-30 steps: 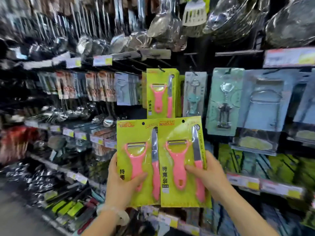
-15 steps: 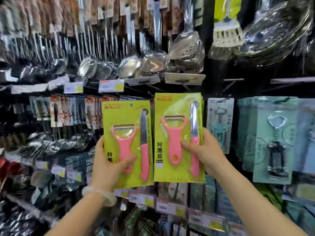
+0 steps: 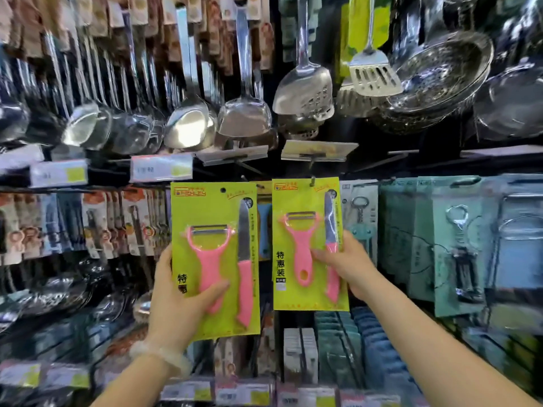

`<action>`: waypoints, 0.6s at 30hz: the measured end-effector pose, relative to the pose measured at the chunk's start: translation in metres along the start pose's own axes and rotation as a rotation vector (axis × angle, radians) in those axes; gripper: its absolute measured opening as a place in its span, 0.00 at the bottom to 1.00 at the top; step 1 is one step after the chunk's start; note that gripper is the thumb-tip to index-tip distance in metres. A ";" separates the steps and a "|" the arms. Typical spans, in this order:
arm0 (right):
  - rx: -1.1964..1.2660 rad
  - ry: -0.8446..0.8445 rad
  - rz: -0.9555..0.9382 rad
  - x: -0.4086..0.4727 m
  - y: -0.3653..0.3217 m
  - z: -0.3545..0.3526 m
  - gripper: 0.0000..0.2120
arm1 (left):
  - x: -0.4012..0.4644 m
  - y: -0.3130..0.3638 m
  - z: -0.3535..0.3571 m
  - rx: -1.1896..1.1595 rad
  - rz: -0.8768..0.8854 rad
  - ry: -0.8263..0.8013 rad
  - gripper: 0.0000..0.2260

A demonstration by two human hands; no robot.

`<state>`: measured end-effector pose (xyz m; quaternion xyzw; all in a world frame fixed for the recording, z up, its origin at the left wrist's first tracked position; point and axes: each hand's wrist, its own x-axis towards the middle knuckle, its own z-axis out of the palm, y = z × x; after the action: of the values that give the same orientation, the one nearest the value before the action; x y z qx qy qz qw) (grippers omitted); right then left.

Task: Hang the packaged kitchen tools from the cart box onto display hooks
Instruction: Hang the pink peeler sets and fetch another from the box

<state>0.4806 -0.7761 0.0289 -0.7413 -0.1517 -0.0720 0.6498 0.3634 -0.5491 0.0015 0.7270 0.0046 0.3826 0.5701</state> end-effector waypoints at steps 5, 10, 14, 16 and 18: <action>-0.323 0.292 -0.161 -0.017 -0.006 0.007 0.37 | -0.006 -0.008 0.019 -0.067 -0.030 -0.119 0.47; -0.246 0.014 -0.284 -0.060 -0.013 0.018 0.36 | -0.014 -0.009 0.062 -0.076 -0.025 -0.220 0.47; -0.236 0.079 -0.296 -0.059 -0.015 0.006 0.43 | -0.016 0.005 0.094 -0.108 0.046 -0.256 0.45; -0.257 0.136 -0.314 -0.051 -0.021 -0.004 0.43 | -0.011 0.014 0.104 -0.117 0.070 -0.272 0.43; -0.269 0.154 -0.313 -0.040 -0.028 -0.008 0.42 | -0.005 0.020 0.111 -0.123 0.053 -0.284 0.43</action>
<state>0.4345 -0.7866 0.0439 -0.7809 -0.2038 -0.2483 0.5357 0.4139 -0.6501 0.0093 0.7375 -0.1184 0.2905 0.5981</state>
